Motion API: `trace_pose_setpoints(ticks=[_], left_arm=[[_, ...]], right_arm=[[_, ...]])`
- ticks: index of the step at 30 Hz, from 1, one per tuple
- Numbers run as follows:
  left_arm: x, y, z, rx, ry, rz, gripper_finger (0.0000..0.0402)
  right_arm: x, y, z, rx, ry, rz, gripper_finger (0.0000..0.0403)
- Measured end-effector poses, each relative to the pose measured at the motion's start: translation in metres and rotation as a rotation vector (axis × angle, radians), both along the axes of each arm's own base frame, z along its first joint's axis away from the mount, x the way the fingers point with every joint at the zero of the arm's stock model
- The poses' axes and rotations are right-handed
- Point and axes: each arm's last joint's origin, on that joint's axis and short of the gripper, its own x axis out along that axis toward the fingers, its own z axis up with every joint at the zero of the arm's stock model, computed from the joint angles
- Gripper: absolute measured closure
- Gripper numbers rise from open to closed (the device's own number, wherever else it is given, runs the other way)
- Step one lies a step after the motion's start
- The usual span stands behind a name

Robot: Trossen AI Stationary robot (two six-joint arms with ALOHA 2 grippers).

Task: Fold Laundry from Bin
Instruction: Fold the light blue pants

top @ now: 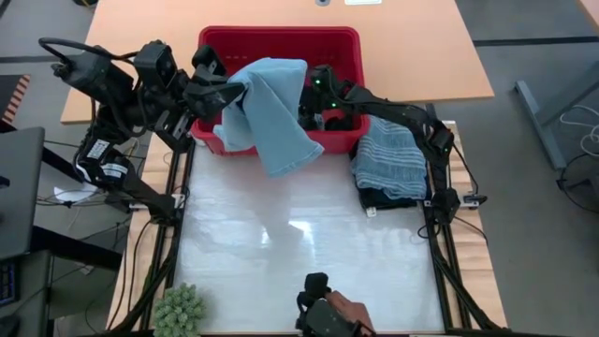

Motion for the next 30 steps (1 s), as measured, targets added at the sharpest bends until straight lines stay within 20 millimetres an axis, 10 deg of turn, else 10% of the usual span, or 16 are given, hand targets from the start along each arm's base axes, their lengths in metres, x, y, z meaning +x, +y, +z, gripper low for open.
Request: trace_pose_setpoints(ticks=[5, 10, 21, 30], left_arm=[[0.0, 0.001, 0.0, -0.005, -0.004, 0.054, 0.0401], [0.0, 0.003, 0.001, 0.025, -0.008, 0.128, 0.0401], [-0.02, 0.024, 0.011, 0.144, -0.038, 0.697, 0.0401], [-0.03, 0.023, 0.026, 0.29, -0.292, 0.432, 0.0401]], right_arm=[[-0.008, -0.008, 0.0, -0.023, 0.03, -0.012, 0.0368], [-0.01, -0.009, 0.01, -0.083, 0.026, -0.04, 0.0381], [-0.068, 0.01, 0.201, -0.365, -0.29, -0.108, 0.0381], [-0.17, 0.088, 0.29, -0.557, -0.522, -0.092, 0.0381]])
